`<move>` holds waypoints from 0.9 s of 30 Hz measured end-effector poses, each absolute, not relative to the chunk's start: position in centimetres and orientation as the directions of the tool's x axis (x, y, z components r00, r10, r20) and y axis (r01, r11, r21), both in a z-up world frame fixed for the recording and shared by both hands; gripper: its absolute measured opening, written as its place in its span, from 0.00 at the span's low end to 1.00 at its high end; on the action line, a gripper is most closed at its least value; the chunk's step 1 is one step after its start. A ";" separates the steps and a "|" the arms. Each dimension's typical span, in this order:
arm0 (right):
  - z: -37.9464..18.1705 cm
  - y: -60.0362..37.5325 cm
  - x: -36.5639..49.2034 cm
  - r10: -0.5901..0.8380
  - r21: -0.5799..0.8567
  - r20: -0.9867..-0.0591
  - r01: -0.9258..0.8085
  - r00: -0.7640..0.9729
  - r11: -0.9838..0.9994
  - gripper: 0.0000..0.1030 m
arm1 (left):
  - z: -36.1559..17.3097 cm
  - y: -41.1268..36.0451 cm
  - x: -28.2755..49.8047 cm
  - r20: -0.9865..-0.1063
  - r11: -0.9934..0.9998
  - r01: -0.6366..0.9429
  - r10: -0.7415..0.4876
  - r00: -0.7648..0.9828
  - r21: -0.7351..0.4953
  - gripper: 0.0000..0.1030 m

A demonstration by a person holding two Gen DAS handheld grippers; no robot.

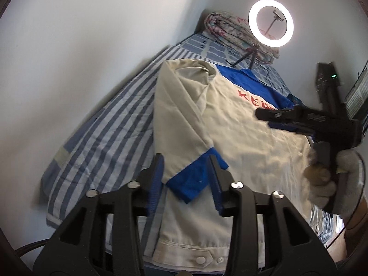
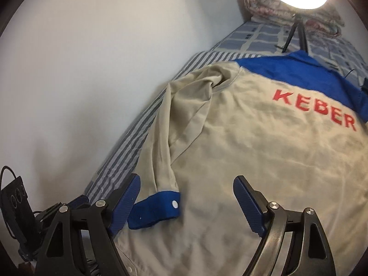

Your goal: Fold large clothes

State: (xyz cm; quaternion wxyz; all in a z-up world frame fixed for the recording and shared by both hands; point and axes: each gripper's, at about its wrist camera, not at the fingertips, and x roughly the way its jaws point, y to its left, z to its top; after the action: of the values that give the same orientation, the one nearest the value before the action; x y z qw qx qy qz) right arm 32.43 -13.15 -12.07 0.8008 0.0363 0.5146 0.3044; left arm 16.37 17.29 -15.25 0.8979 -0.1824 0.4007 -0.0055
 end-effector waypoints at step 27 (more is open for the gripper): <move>-15.8 -10.2 20.3 0.799 0.734 -0.593 -0.341 0.099 0.587 0.08 | -13.3 20.6 16.0 -0.725 0.922 -0.191 -0.123 0.677 -0.335 0.42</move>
State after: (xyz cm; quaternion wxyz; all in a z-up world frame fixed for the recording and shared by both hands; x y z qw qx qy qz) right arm 20.33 -10.20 -15.76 0.7099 0.2127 0.5382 0.4013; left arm 16.03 20.64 -13.29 0.8945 -0.1960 0.4013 0.0191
